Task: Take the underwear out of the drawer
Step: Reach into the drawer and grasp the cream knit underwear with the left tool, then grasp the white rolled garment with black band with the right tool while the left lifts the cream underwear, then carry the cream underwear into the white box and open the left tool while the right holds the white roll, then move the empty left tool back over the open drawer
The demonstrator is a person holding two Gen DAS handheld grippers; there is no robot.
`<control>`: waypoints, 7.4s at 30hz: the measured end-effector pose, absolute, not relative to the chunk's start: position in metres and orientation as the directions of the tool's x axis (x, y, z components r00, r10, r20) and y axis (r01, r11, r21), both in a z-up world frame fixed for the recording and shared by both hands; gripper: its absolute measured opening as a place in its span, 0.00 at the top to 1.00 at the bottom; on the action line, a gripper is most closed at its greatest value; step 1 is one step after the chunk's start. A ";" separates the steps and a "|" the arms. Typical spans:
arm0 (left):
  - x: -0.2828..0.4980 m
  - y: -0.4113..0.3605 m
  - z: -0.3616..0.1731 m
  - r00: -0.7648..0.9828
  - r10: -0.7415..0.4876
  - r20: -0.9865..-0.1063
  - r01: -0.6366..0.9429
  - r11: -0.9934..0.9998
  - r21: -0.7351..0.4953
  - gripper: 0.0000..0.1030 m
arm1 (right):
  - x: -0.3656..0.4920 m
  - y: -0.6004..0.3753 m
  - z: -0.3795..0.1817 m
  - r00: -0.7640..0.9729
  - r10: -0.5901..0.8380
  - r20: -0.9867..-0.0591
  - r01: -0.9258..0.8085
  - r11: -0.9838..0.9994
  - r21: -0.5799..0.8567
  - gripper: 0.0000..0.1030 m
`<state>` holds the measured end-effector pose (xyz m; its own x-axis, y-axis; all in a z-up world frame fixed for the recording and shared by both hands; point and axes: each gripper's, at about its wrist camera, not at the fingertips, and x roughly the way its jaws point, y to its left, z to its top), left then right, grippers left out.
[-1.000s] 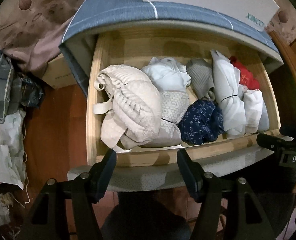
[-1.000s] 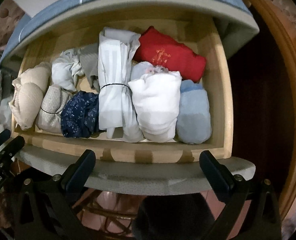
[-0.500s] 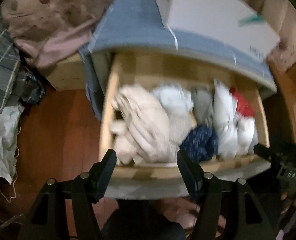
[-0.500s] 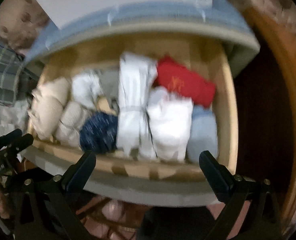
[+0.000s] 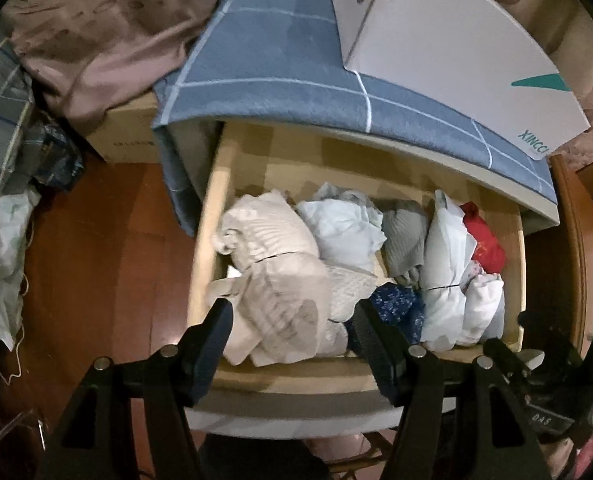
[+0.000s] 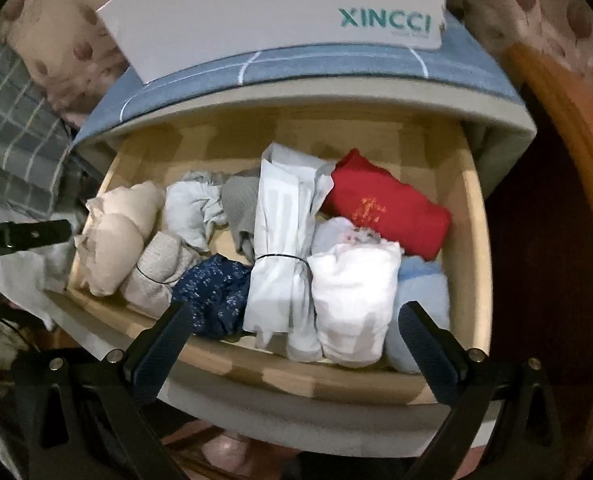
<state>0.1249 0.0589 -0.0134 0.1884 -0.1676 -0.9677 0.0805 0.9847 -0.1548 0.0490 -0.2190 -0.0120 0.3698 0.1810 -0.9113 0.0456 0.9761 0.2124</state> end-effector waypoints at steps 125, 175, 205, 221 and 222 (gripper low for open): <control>0.136 0.047 0.163 0.470 -0.211 -0.857 0.192 0.972 -0.135 0.52 | 0.093 -0.227 -0.063 0.278 0.252 -0.927 0.181 0.934 0.309 0.68; 0.303 -0.057 0.081 0.432 -0.038 -0.901 0.230 0.971 0.069 0.46 | 0.086 -0.243 -0.058 0.299 0.310 -0.902 0.197 0.905 0.377 0.67; 0.170 0.020 0.119 0.517 -0.035 -0.855 0.211 0.974 0.087 0.45 | 0.085 -0.240 -0.048 0.357 0.310 -0.881 0.187 0.900 0.393 0.67; 0.097 0.028 -0.002 0.414 0.047 -0.909 0.119 0.987 0.105 0.45 | 0.090 -0.247 -0.018 0.326 0.347 -0.879 0.183 0.890 0.419 0.67; 0.095 0.027 -0.006 0.413 0.048 -0.909 0.117 0.988 0.105 0.45 | 0.089 -0.248 -0.014 0.321 0.344 -0.882 0.182 0.892 0.414 0.67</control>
<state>0.0952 0.0266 -0.0061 0.4129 0.0482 -0.9095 0.1169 0.9875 0.1054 0.0891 -0.2482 -0.0142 0.3206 0.3442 -0.8825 0.1822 0.8919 0.4140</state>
